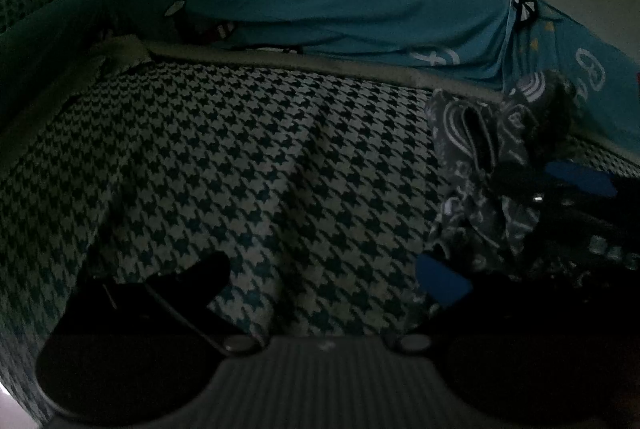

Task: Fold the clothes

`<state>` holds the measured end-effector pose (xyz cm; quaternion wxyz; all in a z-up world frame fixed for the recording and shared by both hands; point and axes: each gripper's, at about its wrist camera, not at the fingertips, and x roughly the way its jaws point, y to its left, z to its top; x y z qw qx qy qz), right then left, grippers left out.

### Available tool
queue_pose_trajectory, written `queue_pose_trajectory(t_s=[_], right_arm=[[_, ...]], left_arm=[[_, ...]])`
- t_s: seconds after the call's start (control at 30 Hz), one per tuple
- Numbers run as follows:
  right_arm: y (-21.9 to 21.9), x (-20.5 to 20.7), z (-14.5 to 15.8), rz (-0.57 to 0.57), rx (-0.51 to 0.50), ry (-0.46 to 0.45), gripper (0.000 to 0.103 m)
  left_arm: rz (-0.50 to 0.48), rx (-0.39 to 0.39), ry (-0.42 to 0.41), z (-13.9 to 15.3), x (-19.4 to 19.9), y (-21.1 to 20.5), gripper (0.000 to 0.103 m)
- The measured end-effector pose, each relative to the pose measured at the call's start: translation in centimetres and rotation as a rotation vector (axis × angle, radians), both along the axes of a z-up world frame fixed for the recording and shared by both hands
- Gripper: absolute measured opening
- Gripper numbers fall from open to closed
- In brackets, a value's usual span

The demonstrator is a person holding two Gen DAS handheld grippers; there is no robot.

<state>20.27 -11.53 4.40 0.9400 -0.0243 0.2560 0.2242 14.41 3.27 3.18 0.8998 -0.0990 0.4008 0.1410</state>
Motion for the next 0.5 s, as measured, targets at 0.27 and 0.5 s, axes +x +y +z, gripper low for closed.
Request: queue_pose_trajectory(t_s=[0.27,0.5], right_arm=[[-2.7,0.5,2.8,-0.091,0.023,0.002,0.057],[-5.1,3.6,3.4,-0.206,0.016,0.021,0.057]], left_arm=[[0.003,-0.011,-0.019,0.3,0.0,-0.1,0.103],[0.0,-0.027,-0.024,0.0,0.3,-0.3,0.103]])
